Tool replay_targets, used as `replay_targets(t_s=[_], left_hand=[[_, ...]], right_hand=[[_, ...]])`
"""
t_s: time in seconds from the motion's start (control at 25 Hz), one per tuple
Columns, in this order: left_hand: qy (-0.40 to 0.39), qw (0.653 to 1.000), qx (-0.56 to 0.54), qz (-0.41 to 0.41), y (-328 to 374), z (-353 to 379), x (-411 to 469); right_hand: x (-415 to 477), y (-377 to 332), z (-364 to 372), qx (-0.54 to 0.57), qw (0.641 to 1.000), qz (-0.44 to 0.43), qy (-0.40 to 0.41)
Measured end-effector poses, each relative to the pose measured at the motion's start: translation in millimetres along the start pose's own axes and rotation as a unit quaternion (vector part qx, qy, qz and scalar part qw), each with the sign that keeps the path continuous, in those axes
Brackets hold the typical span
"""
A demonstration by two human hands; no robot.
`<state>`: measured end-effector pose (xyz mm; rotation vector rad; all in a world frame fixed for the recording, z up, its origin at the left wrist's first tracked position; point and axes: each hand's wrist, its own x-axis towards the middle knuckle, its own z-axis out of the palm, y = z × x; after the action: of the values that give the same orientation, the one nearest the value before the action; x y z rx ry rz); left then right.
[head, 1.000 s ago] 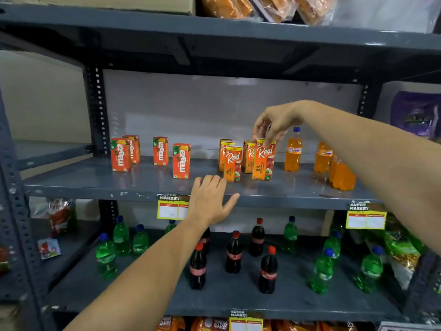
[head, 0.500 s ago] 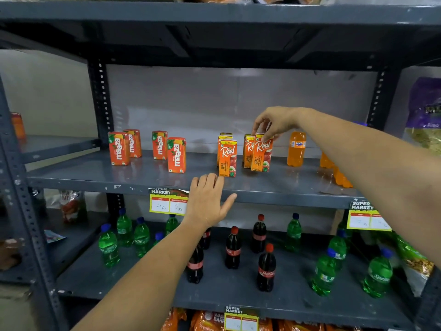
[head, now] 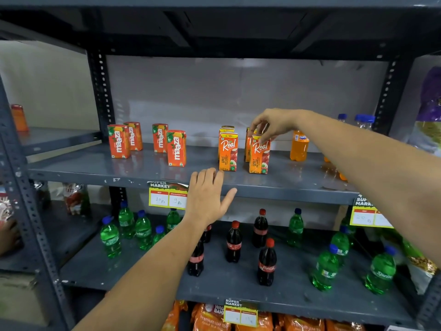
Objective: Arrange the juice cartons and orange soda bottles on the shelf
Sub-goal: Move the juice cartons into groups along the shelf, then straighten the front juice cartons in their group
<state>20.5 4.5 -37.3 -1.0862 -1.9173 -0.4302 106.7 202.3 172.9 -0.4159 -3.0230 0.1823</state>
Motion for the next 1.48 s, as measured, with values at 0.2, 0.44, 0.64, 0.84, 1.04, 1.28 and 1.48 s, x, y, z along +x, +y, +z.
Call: replay_targets(t_s=[0.2, 0.44, 0.64, 0.84, 1.04, 1.28, 1.48], left_hand=[[-0.02, 0.998, -0.002, 0.054, -12, -5, 3], [0.008, 0.997, -0.005, 0.072, -41, -14, 2], [0.04, 0.996, -0.036, 0.068, -107, -32, 4], [0.052, 0.997, -0.027, 0.058, -188, -40, 12], [0.068, 0.997, 0.039, 0.016, -267, -38, 17], [0.001, 0.982, -0.086, -0.167, -312, -20, 30], [-0.041, 0.939, -0.183, -0.289, -331, -14, 57]], right_hand=[[0, -2, 4, -0.042, 0.999, -0.01, 0.021], [1, -31, 18, -0.074, 0.975, -0.035, 0.207], [23, -93, 38, -0.006, 0.924, -0.034, 0.38], [56, -153, 77, 0.046, 0.913, 0.048, 0.403], [85, -209, 124, -0.012, 0.908, 0.119, 0.402], [113, -243, 151, 0.183, 0.855, 0.264, 0.408], [120, -250, 151, 0.171, 0.841, 0.303, 0.415]])
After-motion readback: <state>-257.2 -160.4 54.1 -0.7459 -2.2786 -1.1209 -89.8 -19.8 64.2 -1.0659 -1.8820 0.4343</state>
